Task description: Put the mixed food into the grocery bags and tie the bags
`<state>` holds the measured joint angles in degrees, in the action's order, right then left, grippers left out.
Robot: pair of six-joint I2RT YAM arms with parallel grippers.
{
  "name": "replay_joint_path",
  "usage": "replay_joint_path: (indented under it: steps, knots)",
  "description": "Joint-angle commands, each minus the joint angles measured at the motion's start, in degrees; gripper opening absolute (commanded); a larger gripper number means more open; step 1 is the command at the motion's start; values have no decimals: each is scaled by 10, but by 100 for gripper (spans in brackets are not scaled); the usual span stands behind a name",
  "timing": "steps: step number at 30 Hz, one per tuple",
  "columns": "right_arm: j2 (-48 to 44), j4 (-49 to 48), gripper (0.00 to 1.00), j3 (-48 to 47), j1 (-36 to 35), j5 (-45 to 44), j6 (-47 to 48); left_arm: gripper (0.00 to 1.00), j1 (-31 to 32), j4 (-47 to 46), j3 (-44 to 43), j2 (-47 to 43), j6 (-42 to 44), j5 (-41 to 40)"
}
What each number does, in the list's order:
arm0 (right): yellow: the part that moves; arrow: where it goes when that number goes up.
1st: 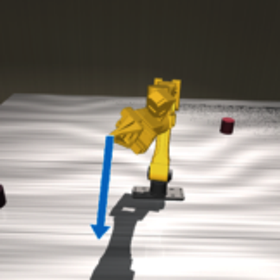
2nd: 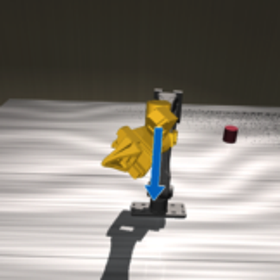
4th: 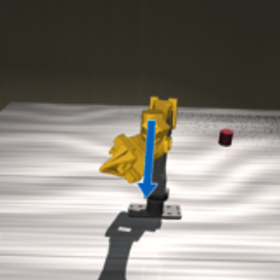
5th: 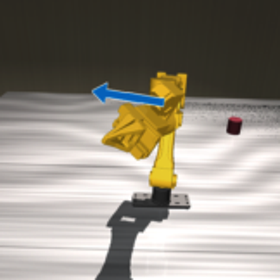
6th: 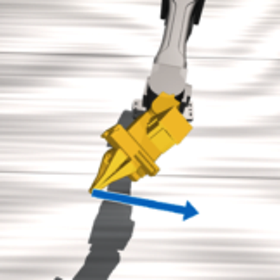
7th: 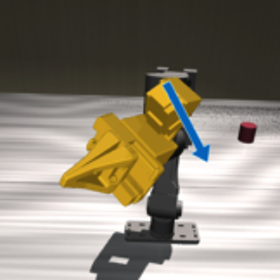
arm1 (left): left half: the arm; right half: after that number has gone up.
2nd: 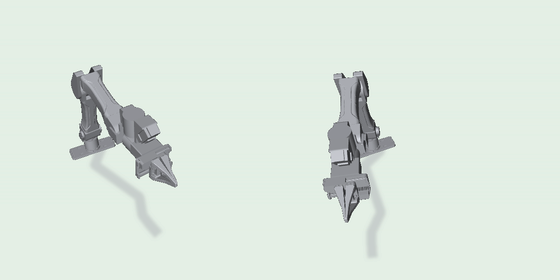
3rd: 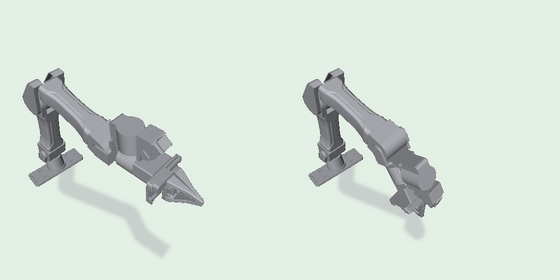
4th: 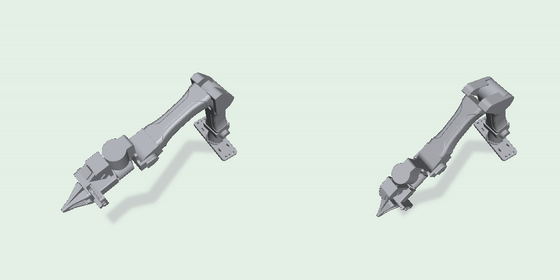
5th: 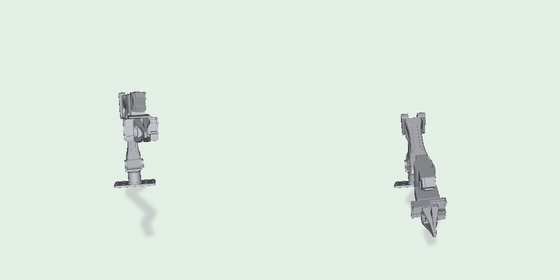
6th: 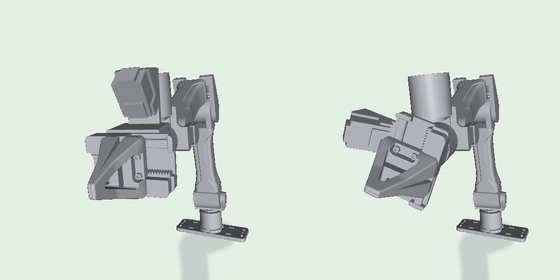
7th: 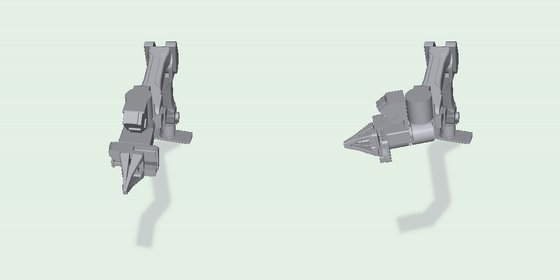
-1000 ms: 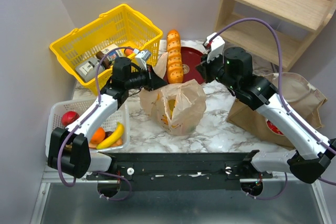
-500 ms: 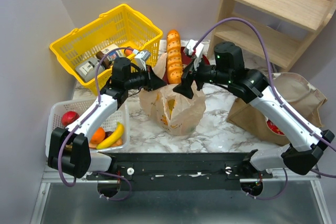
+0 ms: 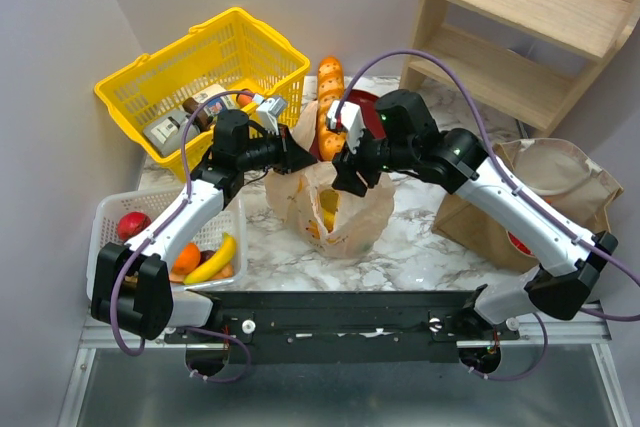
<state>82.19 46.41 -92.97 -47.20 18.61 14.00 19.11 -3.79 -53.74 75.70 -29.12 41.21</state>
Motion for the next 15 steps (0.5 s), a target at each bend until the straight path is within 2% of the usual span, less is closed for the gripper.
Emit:
replay_joint_path:
  steps: [1,2,5,7,11,14,15]
  knots:
    - [-7,18,53,14,-3,-50,1,0,-3,5,6,-11,10,4]
    - [-9,14,29,16,-3,-58,-3,0,-3,6,7,-10,9,4]
    - [-14,2,4,10,-3,-96,-21,0,-3,8,7,-9,11,1]
    - [-20,-6,1,1,-3,-131,-39,0,-3,16,7,-10,13,-3]
    - [-47,-31,1,-26,1,-281,-64,0,-3,37,2,-14,30,-23]
    - [-68,-59,1,-18,53,-287,-96,0,-3,37,2,-19,36,-31]
    - [-71,-63,1,-7,94,-279,-106,0,-3,37,2,-20,37,-33]
